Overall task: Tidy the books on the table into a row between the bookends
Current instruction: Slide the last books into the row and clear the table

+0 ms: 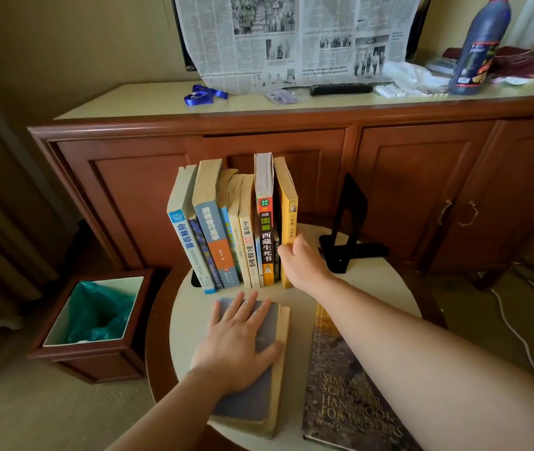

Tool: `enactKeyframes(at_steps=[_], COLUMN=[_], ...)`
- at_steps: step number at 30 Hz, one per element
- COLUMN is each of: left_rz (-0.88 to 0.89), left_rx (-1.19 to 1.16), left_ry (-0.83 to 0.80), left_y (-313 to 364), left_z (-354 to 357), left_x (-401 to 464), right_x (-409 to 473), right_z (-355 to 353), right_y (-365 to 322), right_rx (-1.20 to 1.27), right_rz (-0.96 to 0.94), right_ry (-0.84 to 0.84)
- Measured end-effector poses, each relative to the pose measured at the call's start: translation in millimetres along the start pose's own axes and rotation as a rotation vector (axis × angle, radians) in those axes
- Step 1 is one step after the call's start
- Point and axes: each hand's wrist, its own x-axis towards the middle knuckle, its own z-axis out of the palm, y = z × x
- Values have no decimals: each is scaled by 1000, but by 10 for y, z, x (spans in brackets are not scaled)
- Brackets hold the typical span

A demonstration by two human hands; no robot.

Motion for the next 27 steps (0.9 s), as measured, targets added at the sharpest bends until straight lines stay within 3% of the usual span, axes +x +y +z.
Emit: enactKeyframes(at_steps=[12,16,18,21,27], left_rz=[2,-9,-93,-286,-532], left_rx=[-19,-221,-346,-349,-428], left_ry=[13,122,239,333,153], left_y=[8,-2,-16,-40,36], left_z=[-5,-33,-24,-7,-52], left_x=[3,-68,-119,-153,-193], right_x=[166,65,-74,-340,-1011], right_z=[-12,5,-44,-175,-336], right_y=[35,85,84,168,688], right_rx=[-122,-157,-204,-254,-480], right_rz=[-49,-44,-74,-68,19], right_ry=[-116,-102,-67,19,171])
